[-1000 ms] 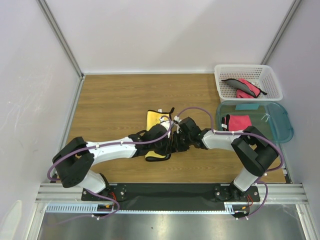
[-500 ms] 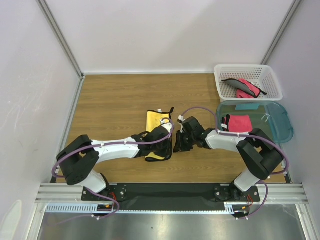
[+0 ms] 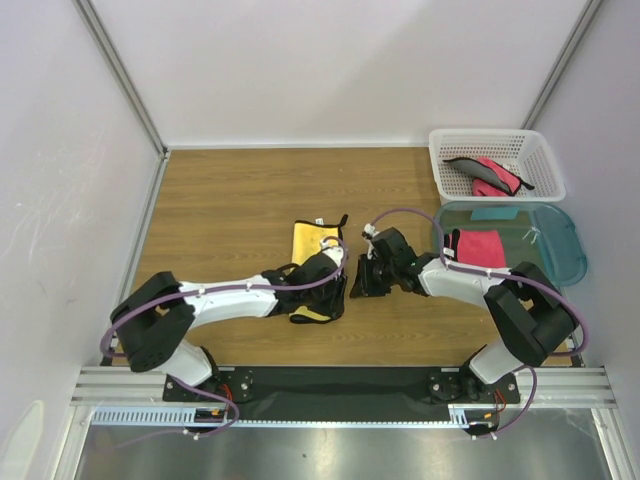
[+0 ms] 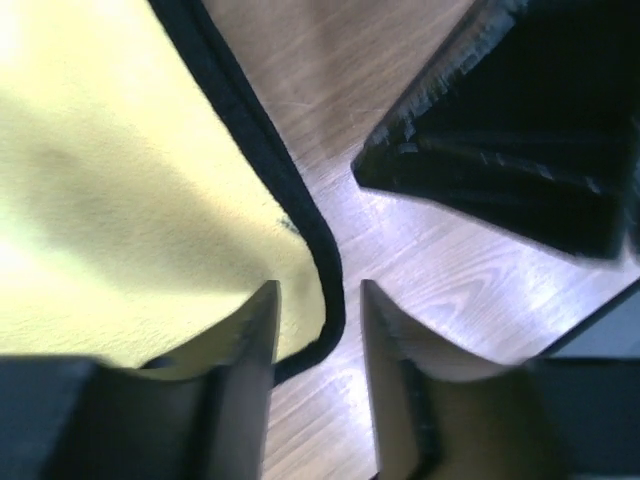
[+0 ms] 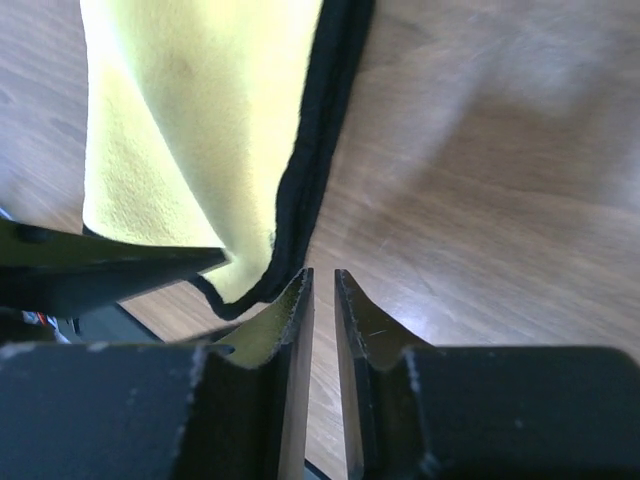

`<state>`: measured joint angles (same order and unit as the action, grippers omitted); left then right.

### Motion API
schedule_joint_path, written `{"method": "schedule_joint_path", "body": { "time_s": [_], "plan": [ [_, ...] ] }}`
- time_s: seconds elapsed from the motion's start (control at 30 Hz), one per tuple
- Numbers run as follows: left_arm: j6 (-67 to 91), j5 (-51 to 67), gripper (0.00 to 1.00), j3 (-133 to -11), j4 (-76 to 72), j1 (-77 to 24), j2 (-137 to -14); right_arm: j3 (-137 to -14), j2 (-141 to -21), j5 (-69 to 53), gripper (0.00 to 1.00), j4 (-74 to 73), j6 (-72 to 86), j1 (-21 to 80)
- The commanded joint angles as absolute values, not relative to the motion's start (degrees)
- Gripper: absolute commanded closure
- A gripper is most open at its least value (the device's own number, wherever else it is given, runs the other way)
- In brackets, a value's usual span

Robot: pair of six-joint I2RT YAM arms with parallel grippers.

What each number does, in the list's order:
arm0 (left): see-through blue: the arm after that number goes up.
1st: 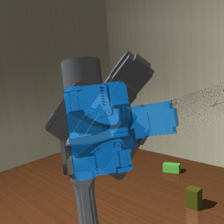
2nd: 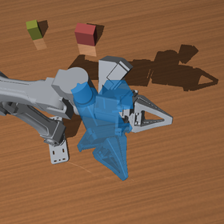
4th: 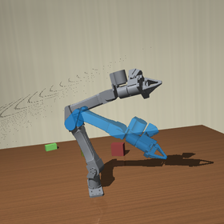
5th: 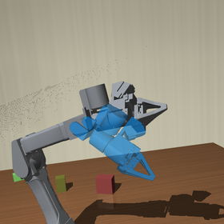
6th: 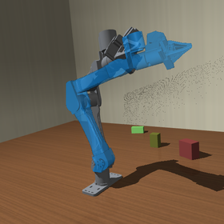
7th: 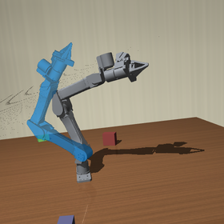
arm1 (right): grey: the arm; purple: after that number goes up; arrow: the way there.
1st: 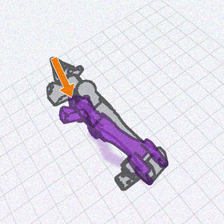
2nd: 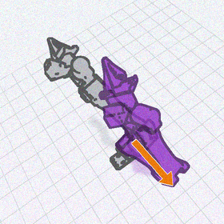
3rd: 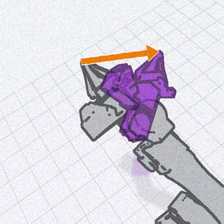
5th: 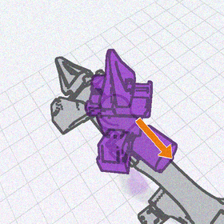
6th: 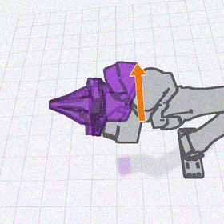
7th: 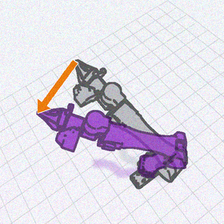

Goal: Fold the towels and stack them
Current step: Fold the towel

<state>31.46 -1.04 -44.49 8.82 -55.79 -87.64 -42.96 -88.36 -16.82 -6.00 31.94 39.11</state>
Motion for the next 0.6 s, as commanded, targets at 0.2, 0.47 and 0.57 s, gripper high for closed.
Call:
{"method": "schedule_joint_path", "body": {
  "time_s": [0.2, 0.47, 0.57],
  "plan": [
    [29.3, -11.9, 0.34, -47.5, 14.2, -54.7, -75.9, -47.7, -87.7, -14.6, 0.7, -2.7, 31.0, 34.6],
    [28.7, -1.2, 0.37, -37.0, 3.5, -51.7, -68.5, -62.1, -100.1, -9.5, 0.62, 2.4, 25.8, 33.3],
    [29.2, -0.4, 0.4, -32.7, -2.9, -51.7, -67.1, -69.7, -107.5, -8.1, 0.62, 3.3, 25.6, 32.3]
  ]
}}
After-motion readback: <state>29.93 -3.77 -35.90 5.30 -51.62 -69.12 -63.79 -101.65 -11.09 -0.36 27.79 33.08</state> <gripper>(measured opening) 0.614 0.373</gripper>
